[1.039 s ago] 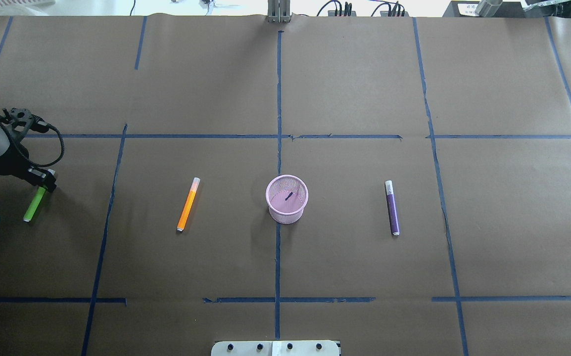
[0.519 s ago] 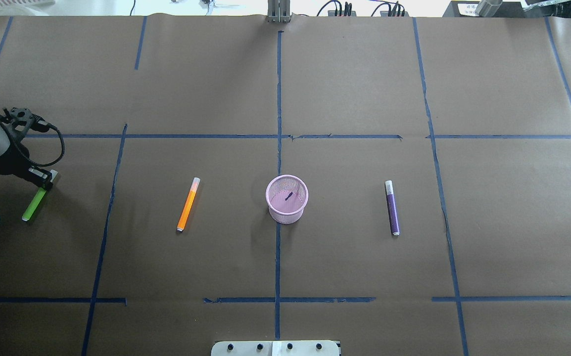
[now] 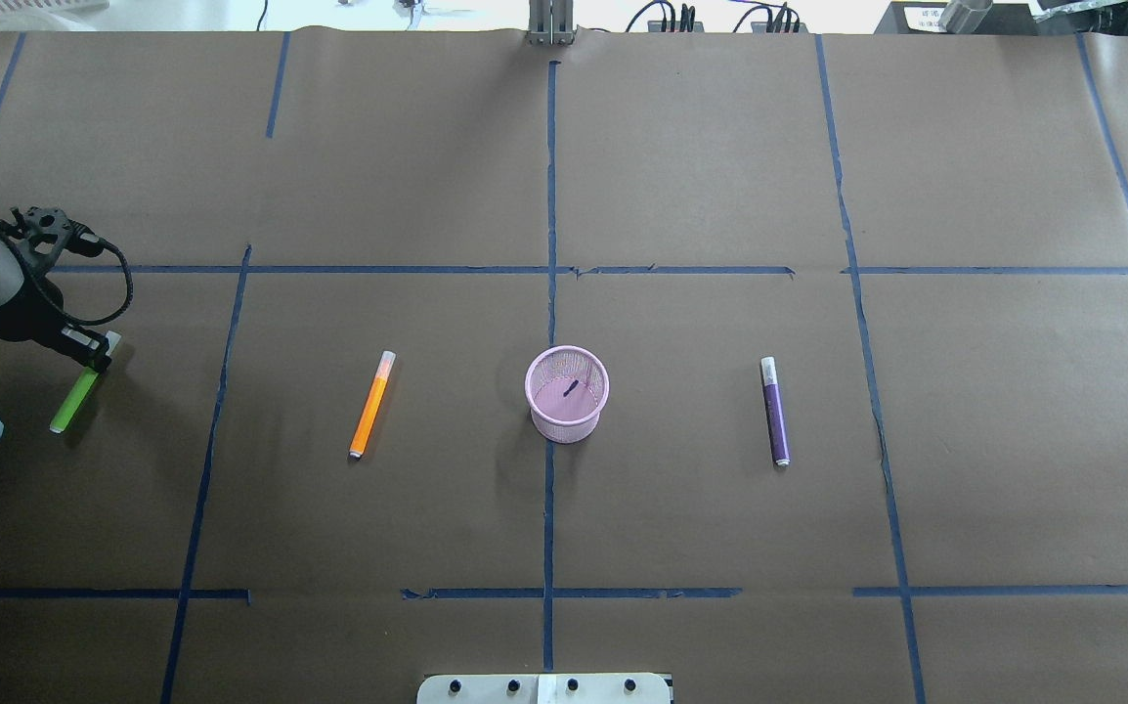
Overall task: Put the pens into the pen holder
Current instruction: 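Close the left gripper on the green highlighter's capped end, then lift the green highlighter and carry it over the lilac pen cup, then lower the green highlighter into the cup and open the left gripper, then move the left gripper over the orange highlighter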
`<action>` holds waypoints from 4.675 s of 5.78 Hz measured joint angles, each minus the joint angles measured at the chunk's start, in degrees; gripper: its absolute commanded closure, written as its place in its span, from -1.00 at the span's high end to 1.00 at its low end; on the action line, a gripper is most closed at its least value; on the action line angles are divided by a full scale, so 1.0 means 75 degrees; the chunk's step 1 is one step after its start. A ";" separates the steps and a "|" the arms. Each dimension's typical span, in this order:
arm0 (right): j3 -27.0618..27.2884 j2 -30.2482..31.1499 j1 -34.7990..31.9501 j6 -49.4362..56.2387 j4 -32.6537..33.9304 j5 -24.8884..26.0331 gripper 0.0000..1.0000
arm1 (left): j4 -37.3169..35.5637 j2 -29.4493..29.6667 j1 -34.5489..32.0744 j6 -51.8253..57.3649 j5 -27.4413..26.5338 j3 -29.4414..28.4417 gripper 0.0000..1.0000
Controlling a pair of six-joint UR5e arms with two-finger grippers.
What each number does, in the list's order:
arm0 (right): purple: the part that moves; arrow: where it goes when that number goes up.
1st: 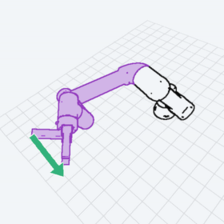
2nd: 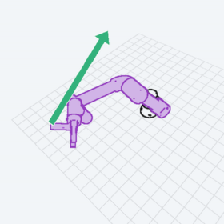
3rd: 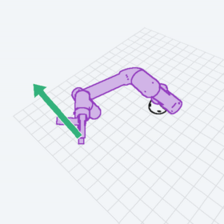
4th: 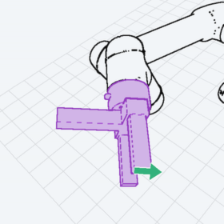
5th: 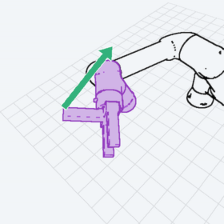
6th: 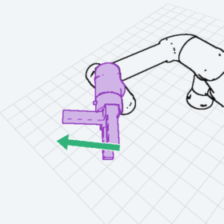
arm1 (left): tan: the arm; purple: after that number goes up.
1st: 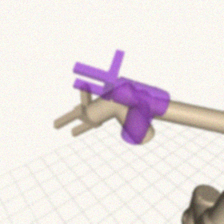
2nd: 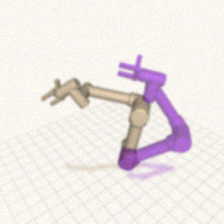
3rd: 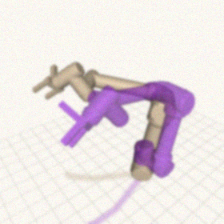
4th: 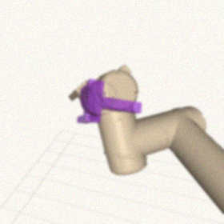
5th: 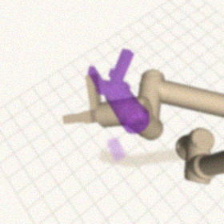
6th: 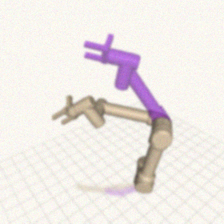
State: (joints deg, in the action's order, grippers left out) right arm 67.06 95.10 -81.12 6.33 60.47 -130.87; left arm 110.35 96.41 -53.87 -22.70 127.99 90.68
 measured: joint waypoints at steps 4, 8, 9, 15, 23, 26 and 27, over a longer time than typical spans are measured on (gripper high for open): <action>0.0000 -0.0041 0.0000 -0.0015 0.0000 0.0000 1.00 | -0.0278 0.1398 -0.0430 -0.0041 0.0474 0.0478 -1.00; 0.0038 -0.0058 0.0000 -0.0035 -0.0009 0.0011 1.00 | 0.0224 0.3787 0.0755 -0.2358 -0.0419 0.0557 -1.00; 0.0049 -0.0059 0.0000 -0.0035 -0.0011 0.0012 1.00 | 0.0913 0.3957 0.1459 -0.2672 -0.1331 0.0542 -1.00; 0.0069 -0.0059 0.0000 -0.0035 -0.0012 0.0012 1.00 | 0.4393 0.3898 0.3256 -0.2818 -0.3699 0.0303 -1.00; 0.0069 -0.0059 0.0000 -0.0079 -0.0012 0.0008 1.00 | 0.5312 0.3830 0.3602 -0.3179 -0.3943 -0.0390 1.00; 0.0070 -0.0059 0.0000 -0.0091 -0.0012 0.0000 1.00 | 0.3934 0.3834 0.3073 -0.3665 -0.3737 0.0215 1.00; 0.0070 -0.0059 0.0000 -0.0097 -0.0012 -0.0004 1.00 | 0.2742 0.3837 0.2572 -0.3702 -0.3072 0.0552 1.00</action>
State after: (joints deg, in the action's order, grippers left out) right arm 67.59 94.66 -81.12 5.60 60.38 -130.90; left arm 130.91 125.19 -34.58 -50.47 104.95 94.82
